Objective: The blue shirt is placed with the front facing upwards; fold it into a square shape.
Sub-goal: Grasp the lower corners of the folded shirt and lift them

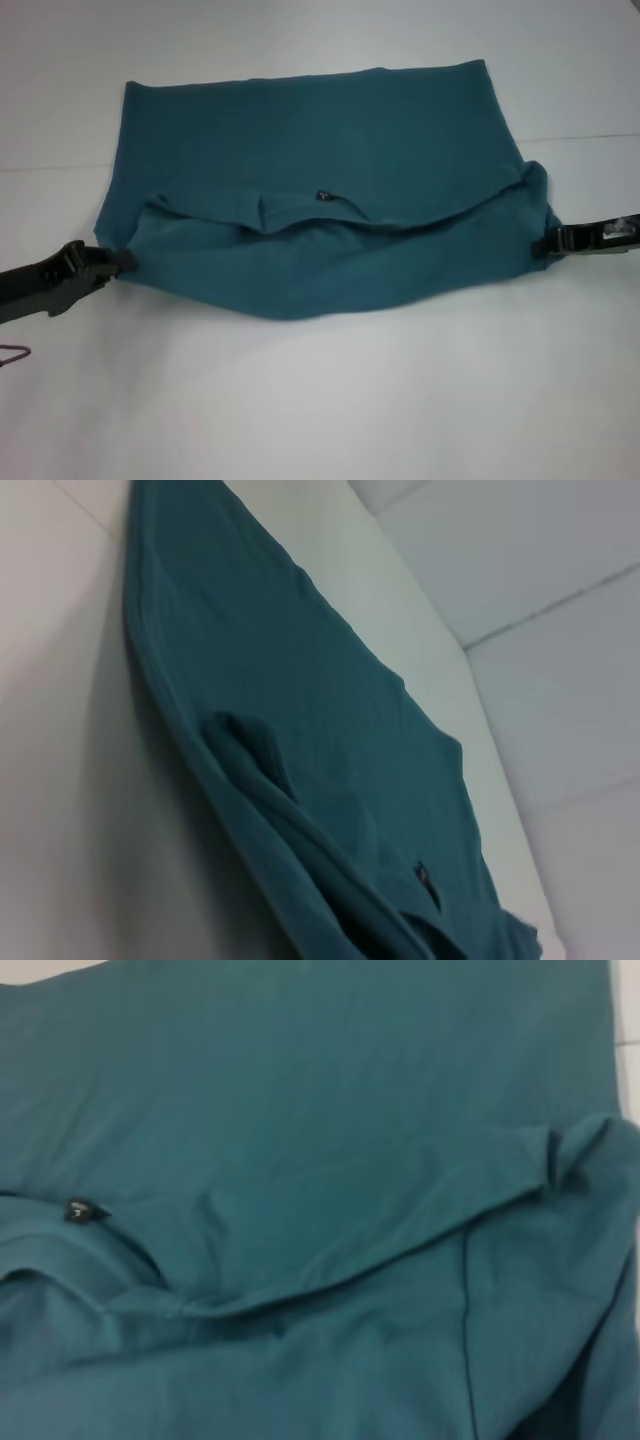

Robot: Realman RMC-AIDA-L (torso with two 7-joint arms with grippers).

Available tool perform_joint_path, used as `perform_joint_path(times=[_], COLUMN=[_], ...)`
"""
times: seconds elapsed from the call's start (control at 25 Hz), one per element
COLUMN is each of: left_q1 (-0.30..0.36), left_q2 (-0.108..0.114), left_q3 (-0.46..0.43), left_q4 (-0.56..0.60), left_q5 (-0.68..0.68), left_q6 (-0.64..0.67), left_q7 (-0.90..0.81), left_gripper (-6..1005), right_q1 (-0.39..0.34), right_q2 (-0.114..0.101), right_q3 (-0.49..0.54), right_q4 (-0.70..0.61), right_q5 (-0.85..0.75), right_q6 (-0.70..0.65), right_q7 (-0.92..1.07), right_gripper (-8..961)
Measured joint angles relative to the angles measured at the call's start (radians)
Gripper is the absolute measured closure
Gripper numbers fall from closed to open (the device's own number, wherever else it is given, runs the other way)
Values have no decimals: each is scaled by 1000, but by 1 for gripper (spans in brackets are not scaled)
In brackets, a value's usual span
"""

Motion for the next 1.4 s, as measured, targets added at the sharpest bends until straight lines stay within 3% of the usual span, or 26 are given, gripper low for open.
perform_joint_path(times=[0.4,0.84,1.4], left_q1=[11,93,127], left_q2=[18,5,-12], left_q3=[5,4,5], left_q4=[144,309,329], left_q5=[187,295,406], left_q6=[262,581,647], left_q7=[-32,-55,-31], left_gripper=[975,975,975], right_q1=[-76,-94,-118], right_q2=[-13,-4,-3], right_q3=[-8,-8,-6], right_q4=[-209,-250,-241], right_q5=[-17,-184,-192], right_q6=[-342,-618,-719], right_q7=[52,41,2], right_gripper=[908,915,916])
